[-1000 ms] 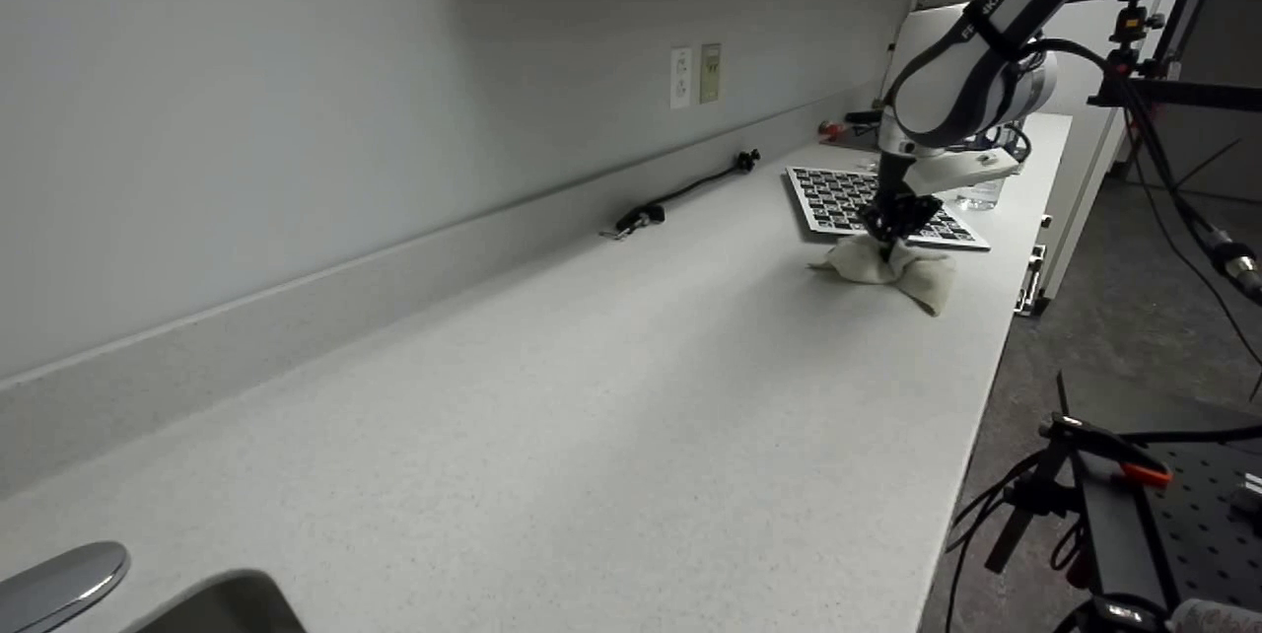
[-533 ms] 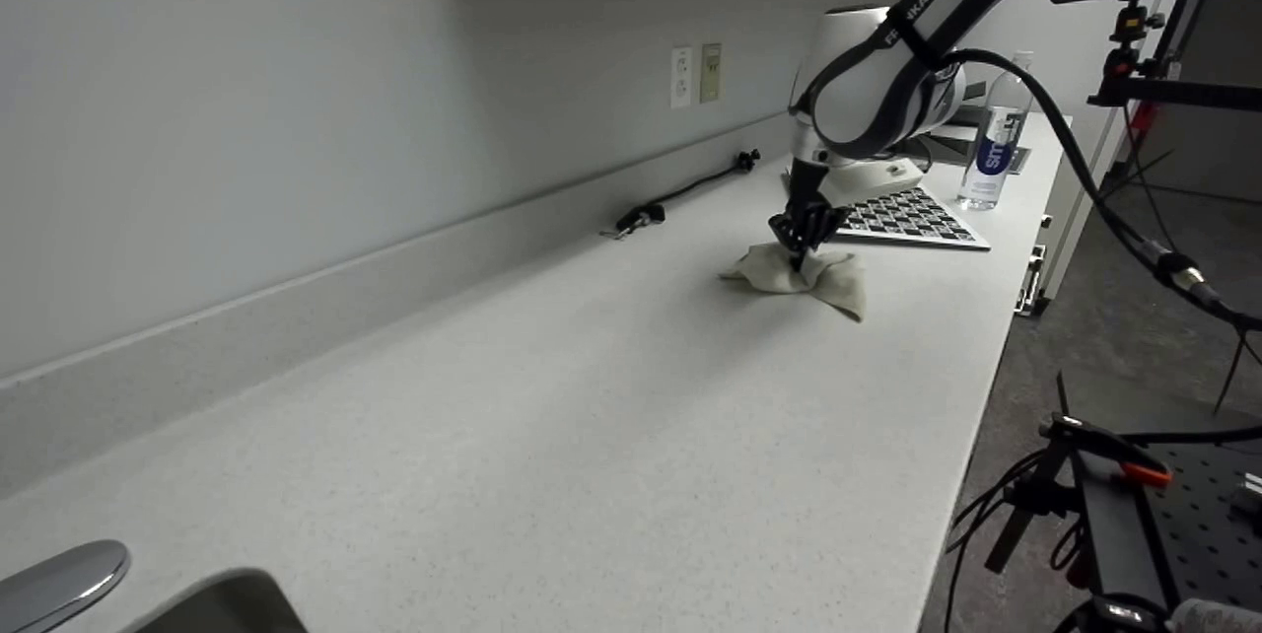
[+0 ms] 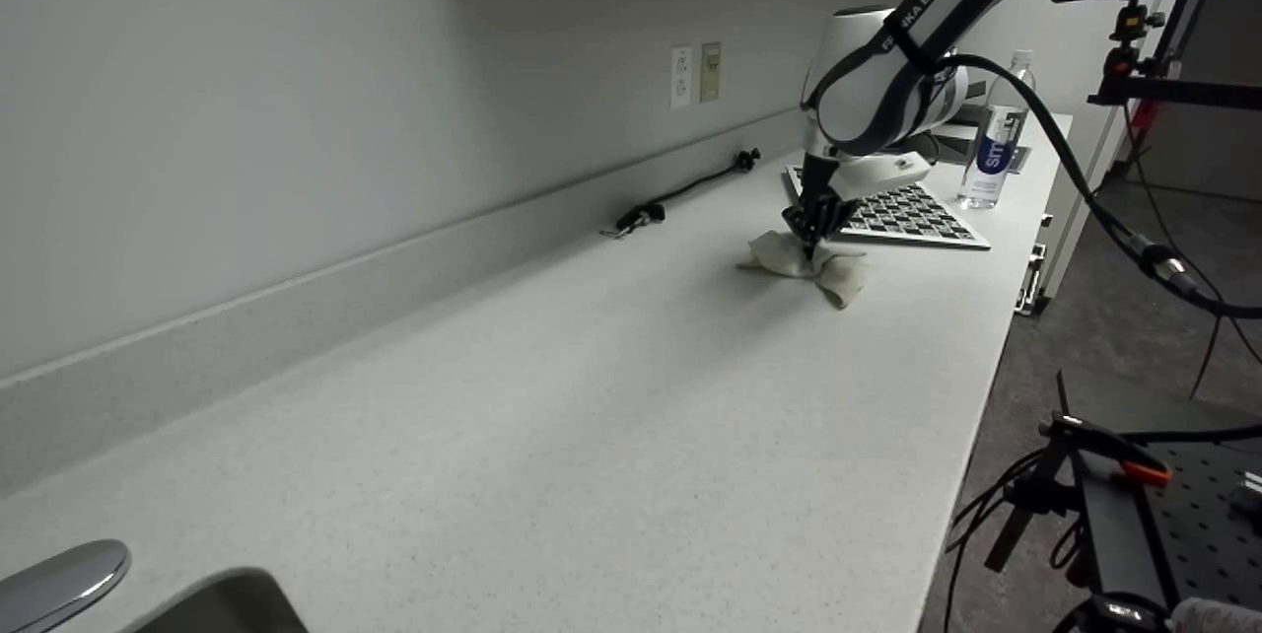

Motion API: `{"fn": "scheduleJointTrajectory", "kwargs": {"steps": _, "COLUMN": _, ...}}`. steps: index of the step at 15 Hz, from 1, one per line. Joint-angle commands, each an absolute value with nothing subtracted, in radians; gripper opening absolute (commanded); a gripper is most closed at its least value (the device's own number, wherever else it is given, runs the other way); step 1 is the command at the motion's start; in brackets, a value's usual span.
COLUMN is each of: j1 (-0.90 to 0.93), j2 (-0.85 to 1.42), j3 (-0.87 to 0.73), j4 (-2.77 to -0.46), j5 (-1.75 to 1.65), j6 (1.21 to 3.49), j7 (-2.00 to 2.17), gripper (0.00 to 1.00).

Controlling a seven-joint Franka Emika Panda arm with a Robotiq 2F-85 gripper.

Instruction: Wipe the counter top using the cloth

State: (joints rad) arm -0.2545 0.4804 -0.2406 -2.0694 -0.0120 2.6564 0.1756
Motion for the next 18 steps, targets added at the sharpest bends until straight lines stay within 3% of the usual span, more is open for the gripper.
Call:
{"fn": "scheduleJointTrajectory", "kwargs": {"steps": 1, "j1": -0.311, "j2": 0.451, "j3": -0.299, "j4": -2.119, "j5": -0.006, "j6": 2.680, "j7": 0.120, "gripper": 0.02}}
{"fn": "scheduleJointTrajectory", "kwargs": {"steps": 10, "j1": -0.355, "j2": 0.371, "j3": -0.428, "j4": -2.281, "j5": -0.055, "j6": 2.666, "j7": 0.107, "gripper": 0.02}}
{"fn": "scheduleJointTrajectory", "kwargs": {"steps": 18, "j1": -0.249, "j2": 0.383, "j3": -0.302, "j4": -2.241, "j5": -0.085, "j6": 2.660, "j7": 0.091, "gripper": 0.02}}
